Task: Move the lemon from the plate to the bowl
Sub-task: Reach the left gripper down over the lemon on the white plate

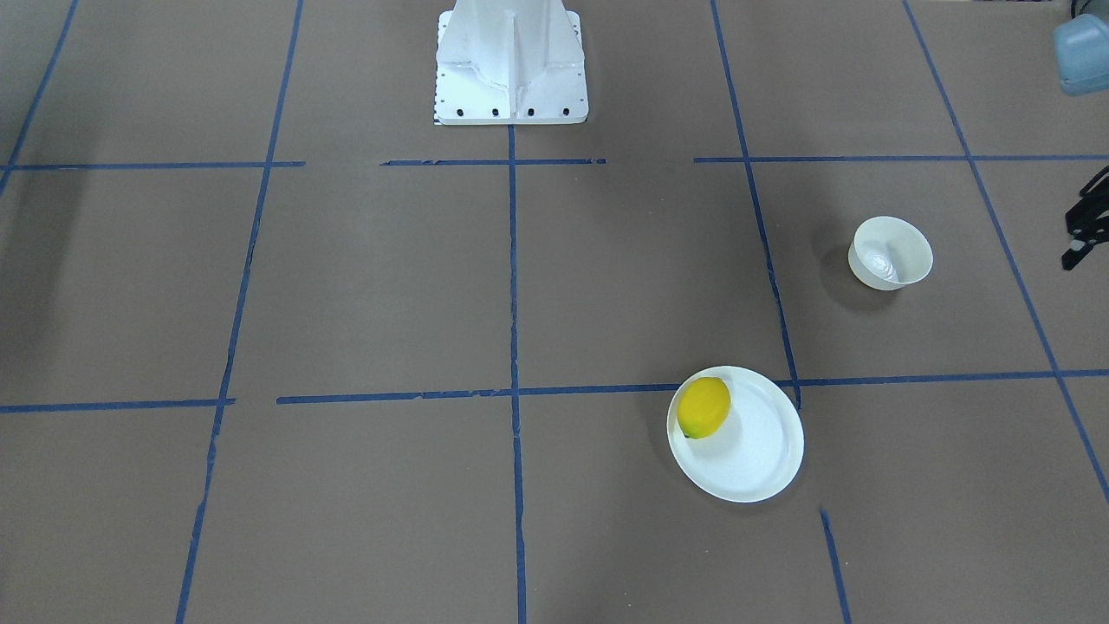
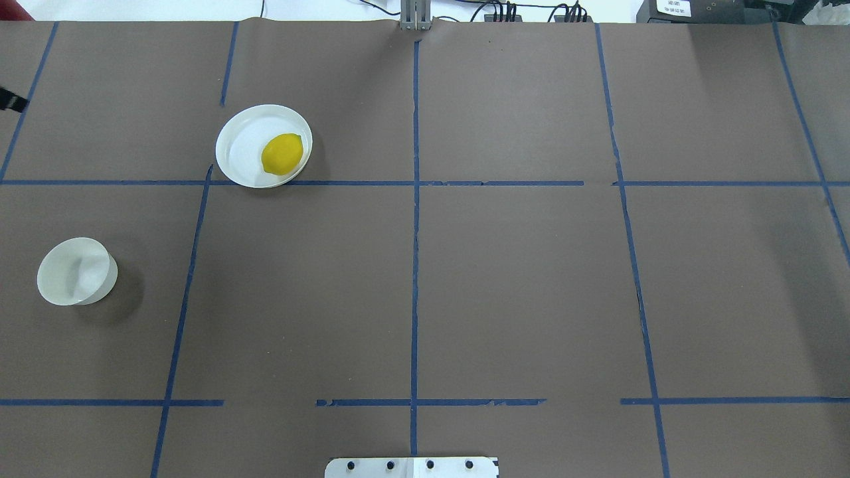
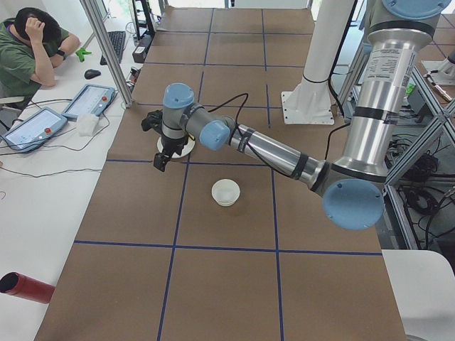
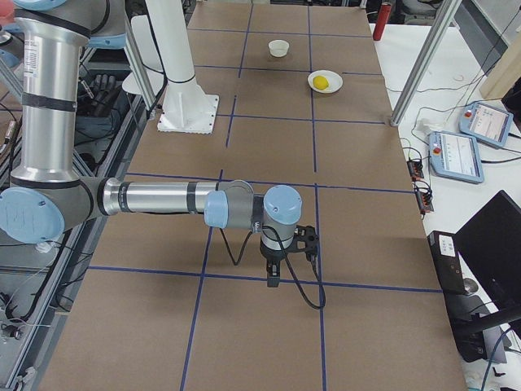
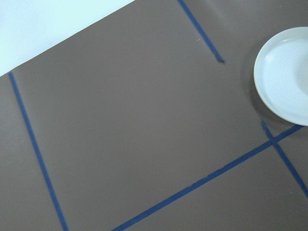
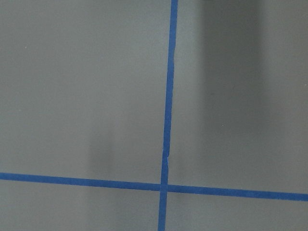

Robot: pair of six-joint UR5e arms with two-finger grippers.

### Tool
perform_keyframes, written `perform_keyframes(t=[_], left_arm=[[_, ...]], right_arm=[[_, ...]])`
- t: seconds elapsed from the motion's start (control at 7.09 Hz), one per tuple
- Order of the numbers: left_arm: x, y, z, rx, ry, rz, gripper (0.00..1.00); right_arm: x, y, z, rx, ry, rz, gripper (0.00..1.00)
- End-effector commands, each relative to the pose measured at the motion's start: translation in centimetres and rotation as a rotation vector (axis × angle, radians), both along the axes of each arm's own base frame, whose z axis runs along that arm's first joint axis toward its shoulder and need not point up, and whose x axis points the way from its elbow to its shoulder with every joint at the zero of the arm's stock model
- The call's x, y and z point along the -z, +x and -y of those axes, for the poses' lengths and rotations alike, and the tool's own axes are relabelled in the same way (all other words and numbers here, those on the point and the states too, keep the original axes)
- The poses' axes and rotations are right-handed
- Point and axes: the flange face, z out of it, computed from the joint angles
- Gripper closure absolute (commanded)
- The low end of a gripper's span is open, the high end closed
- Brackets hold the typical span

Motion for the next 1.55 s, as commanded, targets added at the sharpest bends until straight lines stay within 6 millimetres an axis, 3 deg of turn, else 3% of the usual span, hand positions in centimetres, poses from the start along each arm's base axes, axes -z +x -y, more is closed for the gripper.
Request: perform_keyframes(t=[0.0,0.14,0.28,0.56,0.85,1.27,1.41], left_arm=[[7.0,13.2,5.4,-0.029,-0.066,-0.052,0.00],[8.8,16.3,7.7,0.015,-0.040,-0.004,0.00],[9.2,18.6,7.4,0.002,-0.045,0.003,0.00],[8.8,24.5,5.0,-0.017,-0.108,-0.027,0.00],[7.7,29.3,5.0,0.000,-0.132,-0.068,0.00],[7.4,33.5,5.0,0.014,-0.173,-0.039,0.00],[7.0,33.9,5.4,0.018,-0.183,-0.035,0.00]], right_arm=[[0.0,0.0,0.0,0.000,0.000,0.000,0.00],[0.0,0.0,0.0,0.000,0.000,0.000,0.00],[0.0,0.0,0.0,0.000,0.000,0.000,0.00],[0.0,0.0,0.0,0.000,0.000,0.000,0.00],[0.0,0.0,0.0,0.000,0.000,0.000,0.00],[0.1,0.0,0.1,0.000,0.001,0.000,0.00],[0.0,0.0,0.0,0.000,0.000,0.000,0.00]])
